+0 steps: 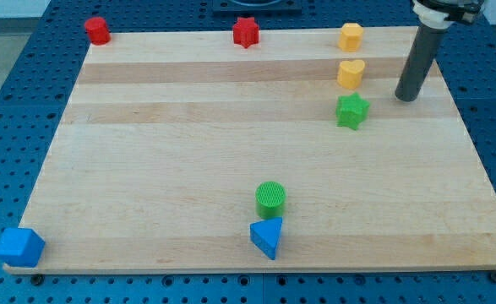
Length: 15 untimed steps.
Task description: Slightly move the yellow heart towards up
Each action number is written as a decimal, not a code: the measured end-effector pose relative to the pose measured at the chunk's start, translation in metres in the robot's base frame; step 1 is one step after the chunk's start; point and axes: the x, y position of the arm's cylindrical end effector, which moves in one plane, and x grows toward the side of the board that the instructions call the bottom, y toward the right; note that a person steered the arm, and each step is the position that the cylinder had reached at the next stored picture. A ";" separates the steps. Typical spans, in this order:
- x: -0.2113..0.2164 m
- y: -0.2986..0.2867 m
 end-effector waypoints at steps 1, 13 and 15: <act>0.000 -0.002; -0.019 -0.068; -0.029 -0.068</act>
